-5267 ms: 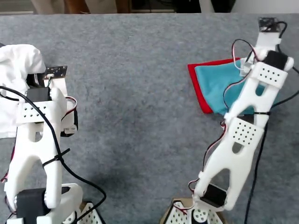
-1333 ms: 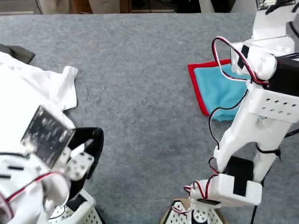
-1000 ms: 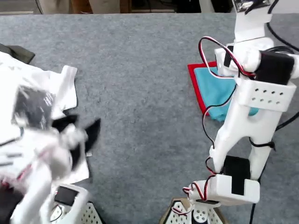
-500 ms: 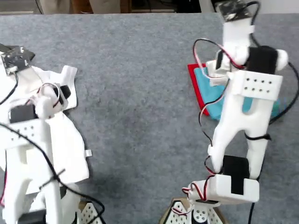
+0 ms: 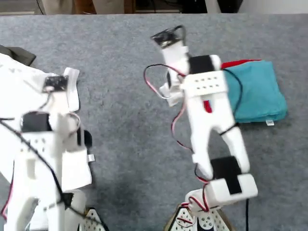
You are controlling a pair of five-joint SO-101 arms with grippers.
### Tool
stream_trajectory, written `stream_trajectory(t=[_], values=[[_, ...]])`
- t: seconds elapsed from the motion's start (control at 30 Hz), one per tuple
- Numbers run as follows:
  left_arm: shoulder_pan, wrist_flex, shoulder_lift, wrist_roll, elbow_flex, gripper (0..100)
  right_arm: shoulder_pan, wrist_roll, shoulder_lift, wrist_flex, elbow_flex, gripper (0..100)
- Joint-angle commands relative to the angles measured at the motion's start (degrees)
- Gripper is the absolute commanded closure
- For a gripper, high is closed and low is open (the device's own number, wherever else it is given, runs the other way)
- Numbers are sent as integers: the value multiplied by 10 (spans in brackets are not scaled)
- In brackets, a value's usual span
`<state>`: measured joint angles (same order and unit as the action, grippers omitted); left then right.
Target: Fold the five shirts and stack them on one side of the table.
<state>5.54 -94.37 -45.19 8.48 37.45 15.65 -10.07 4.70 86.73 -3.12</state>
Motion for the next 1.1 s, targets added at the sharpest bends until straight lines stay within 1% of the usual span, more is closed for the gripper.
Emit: stream_trajectory(t=[0.0,0.13,0.3,0.4,0.43,0.5,0.57,0.67,0.87,1.07], values=[[-19,-7,-95,4,34,774,7,11,42,-8,-24,992],[-14,28,-112,4,101,774,-13,29,89,0,-53,993],[-17,47,-63,34,105,774,-23,26,113,33,-95,993],[-14,56,24,39,98,774,-24,26,120,36,-112,993],[-13,55,61,51,91,777,-24,26,122,36,-116,993],[-12,45,146,71,67,779,-24,27,124,36,-120,993],[-17,32,227,76,40,779,-24,27,124,36,-119,993],[-18,38,303,79,29,780,-25,26,124,36,-119,993],[-18,149,316,76,114,780,-25,26,124,32,-116,993],[-14,160,318,67,121,780,-25,25,124,27,-120,993]])
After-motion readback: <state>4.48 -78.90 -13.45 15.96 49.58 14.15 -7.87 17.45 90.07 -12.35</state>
